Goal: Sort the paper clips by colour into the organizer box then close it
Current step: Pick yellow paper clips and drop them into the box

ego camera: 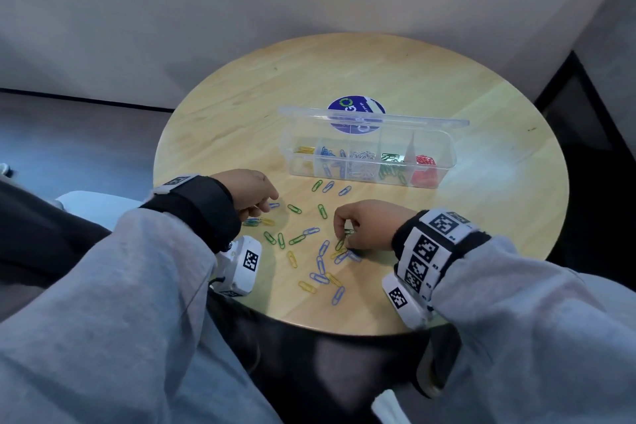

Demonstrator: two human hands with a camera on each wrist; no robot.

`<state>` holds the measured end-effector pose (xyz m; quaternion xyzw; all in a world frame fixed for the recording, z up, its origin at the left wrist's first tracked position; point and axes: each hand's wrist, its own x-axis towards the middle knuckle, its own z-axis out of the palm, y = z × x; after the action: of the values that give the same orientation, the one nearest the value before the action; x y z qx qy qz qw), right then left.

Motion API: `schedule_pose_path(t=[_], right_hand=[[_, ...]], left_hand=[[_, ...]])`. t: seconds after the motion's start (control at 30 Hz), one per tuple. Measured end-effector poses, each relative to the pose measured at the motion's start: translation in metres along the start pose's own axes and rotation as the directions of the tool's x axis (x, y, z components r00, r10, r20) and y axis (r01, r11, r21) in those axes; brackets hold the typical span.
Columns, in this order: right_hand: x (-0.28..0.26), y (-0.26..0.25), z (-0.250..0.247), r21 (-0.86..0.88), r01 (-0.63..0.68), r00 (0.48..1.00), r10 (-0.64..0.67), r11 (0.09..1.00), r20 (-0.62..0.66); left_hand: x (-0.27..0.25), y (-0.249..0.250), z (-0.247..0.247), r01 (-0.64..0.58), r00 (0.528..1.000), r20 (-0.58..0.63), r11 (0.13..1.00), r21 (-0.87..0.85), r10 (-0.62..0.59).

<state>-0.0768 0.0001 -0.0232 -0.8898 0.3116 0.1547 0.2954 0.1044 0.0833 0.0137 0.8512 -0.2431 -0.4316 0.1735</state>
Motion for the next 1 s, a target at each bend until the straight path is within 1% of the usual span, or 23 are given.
schedule_pose_path(t=[0.07, 0.17, 0.23, 0.27, 0.33, 0.43, 0.53, 0.6, 0.73, 0.83, 0.87, 0.93, 1.0], right_hand=[[-0.002, -0.001, 0.0, -0.033, 0.02, 1.0, -0.019, 0.999, 0.023], [-0.003, -0.004, 0.0, -0.011, 0.046, 0.998, -0.045, 0.999, 0.047], [-0.002, -0.006, 0.002, 0.017, 0.051, 0.996, -0.052, 0.999, 0.076], [-0.001, -0.008, 0.002, 0.009, 0.054, 0.994, -0.055, 0.998, 0.097], [0.001, -0.01, 0.004, -0.035, 0.062, 0.99, -0.057, 0.997, 0.129], [0.004, -0.01, 0.005, -0.111, 0.067, 0.987, -0.05, 0.992, 0.151], [0.006, -0.007, 0.006, -0.137, 0.066, 0.988, -0.045, 0.988, 0.151], [0.003, -0.005, 0.003, -0.087, 0.051, 0.991, -0.04, 0.995, 0.131], [-0.005, 0.002, -0.01, 0.104, 0.016, 0.998, -0.022, 0.994, 0.05], [-0.007, 0.009, -0.018, 0.21, 0.01, 1.0, -0.011, 0.978, 0.004], [-0.008, 0.011, -0.019, 0.259, 0.001, 1.0, -0.002, 0.966, 0.004], [-0.009, 0.016, -0.02, 0.387, -0.027, 0.999, 0.015, 0.922, 0.035], [-0.01, 0.02, -0.02, 0.513, -0.056, 0.997, 0.022, 0.856, 0.071]], left_hand=[[-0.004, 0.004, 0.0, 0.039, 0.999, 0.027, 0.998, 0.04, -0.04], [-0.002, 0.005, -0.001, 0.028, 0.999, 0.016, 0.993, 0.114, -0.03], [-0.001, 0.004, -0.002, 0.007, 1.0, -0.006, 0.966, 0.258, -0.005], [0.0, 0.004, -0.003, -0.012, 0.999, -0.024, 0.931, 0.365, 0.022], [0.001, 0.003, -0.004, -0.041, 0.993, -0.066, 0.824, 0.565, 0.095], [0.002, 0.004, -0.002, -0.051, 0.99, -0.062, 0.723, 0.689, 0.128], [0.008, 0.004, 0.004, -0.061, 0.994, -0.016, 0.673, 0.737, 0.107], [0.012, 0.003, 0.008, -0.066, 0.996, 0.007, 0.65, 0.757, 0.092], [0.019, 0.003, 0.015, -0.062, 0.998, 0.032, 0.574, 0.816, 0.063], [0.021, 0.001, 0.018, -0.021, 0.999, 0.0, 0.524, 0.851, 0.039], [0.022, 0.0, 0.019, -0.009, 0.999, -0.013, 0.519, 0.854, 0.039], [0.021, -0.001, 0.019, 0.002, 0.999, -0.031, 0.552, 0.834, 0.043], [0.018, -0.002, 0.017, -0.014, 0.999, -0.021, 0.617, 0.787, 0.048]])
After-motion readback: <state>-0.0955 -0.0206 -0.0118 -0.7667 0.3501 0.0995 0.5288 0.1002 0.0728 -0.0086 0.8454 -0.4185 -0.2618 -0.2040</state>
